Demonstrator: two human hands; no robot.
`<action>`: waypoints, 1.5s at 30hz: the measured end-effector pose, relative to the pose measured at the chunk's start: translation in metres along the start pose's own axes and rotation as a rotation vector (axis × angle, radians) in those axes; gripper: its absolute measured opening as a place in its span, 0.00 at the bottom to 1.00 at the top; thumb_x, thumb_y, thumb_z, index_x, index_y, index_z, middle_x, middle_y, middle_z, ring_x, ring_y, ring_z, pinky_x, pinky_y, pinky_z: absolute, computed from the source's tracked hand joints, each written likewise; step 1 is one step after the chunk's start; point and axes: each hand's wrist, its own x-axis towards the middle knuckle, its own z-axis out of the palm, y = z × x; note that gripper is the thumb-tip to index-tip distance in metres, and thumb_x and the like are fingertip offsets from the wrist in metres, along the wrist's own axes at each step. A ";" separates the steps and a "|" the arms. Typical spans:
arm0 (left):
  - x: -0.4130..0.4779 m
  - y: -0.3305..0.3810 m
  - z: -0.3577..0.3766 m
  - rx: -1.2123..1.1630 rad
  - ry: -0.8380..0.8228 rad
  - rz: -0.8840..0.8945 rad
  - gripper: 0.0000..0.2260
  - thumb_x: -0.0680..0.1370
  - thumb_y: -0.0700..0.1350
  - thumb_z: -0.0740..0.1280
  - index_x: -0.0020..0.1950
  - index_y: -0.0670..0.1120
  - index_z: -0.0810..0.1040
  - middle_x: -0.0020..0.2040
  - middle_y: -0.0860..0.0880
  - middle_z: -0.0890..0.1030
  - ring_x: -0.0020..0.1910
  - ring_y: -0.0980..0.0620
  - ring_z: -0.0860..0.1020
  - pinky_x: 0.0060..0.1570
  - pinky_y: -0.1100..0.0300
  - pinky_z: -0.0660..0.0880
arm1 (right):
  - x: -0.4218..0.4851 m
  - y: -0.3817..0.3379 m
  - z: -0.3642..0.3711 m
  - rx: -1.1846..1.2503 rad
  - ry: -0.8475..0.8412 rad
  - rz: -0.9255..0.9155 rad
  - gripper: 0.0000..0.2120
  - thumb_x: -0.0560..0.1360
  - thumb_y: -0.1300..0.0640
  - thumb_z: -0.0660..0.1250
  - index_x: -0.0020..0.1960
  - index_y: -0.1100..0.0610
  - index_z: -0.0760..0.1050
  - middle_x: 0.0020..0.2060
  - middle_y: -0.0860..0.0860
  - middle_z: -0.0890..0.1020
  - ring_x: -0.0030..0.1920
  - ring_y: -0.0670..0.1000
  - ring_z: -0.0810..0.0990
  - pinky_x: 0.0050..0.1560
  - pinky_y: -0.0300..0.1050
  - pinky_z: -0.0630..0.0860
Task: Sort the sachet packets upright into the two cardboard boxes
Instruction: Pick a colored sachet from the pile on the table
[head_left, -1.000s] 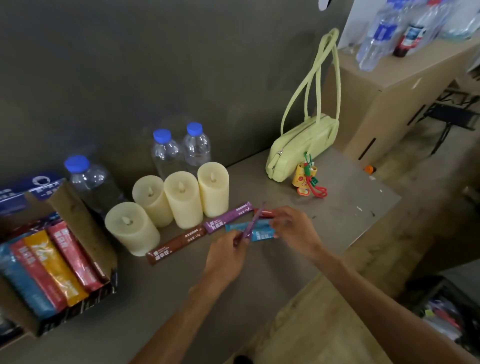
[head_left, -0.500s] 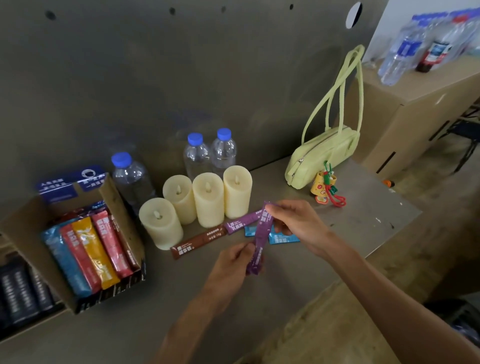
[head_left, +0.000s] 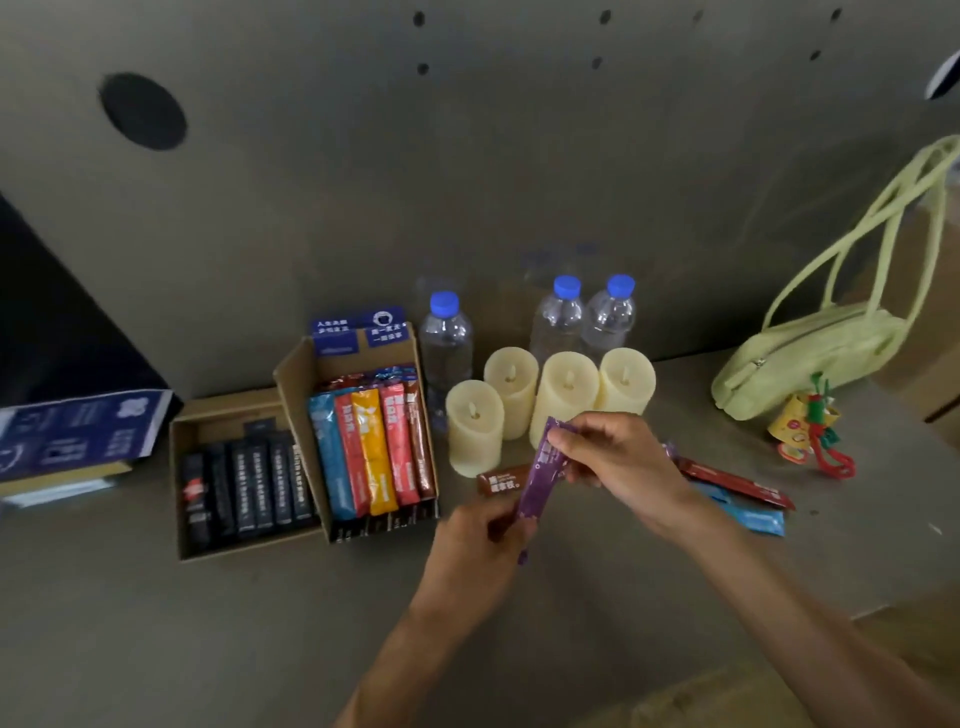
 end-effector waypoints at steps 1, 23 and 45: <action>-0.005 -0.004 -0.010 -0.031 0.051 -0.008 0.07 0.79 0.45 0.68 0.41 0.54 0.80 0.35 0.54 0.82 0.35 0.58 0.80 0.36 0.65 0.76 | 0.003 -0.004 0.014 0.013 -0.015 -0.018 0.09 0.78 0.56 0.70 0.46 0.63 0.83 0.35 0.58 0.84 0.34 0.50 0.79 0.33 0.37 0.74; 0.032 -0.061 -0.068 0.207 0.382 -0.093 0.04 0.78 0.46 0.69 0.52 0.50 0.78 0.47 0.52 0.84 0.46 0.51 0.82 0.46 0.52 0.81 | 0.032 0.038 0.124 -0.403 -0.009 -0.059 0.05 0.77 0.55 0.71 0.52 0.53 0.81 0.37 0.46 0.84 0.32 0.39 0.80 0.37 0.33 0.74; 0.035 -0.083 -0.075 0.925 0.411 0.342 0.35 0.68 0.43 0.78 0.73 0.46 0.70 0.73 0.48 0.70 0.75 0.41 0.62 0.74 0.41 0.58 | 0.028 0.036 0.128 -0.382 0.018 -0.053 0.04 0.77 0.56 0.70 0.52 0.51 0.81 0.35 0.45 0.84 0.31 0.39 0.80 0.35 0.29 0.71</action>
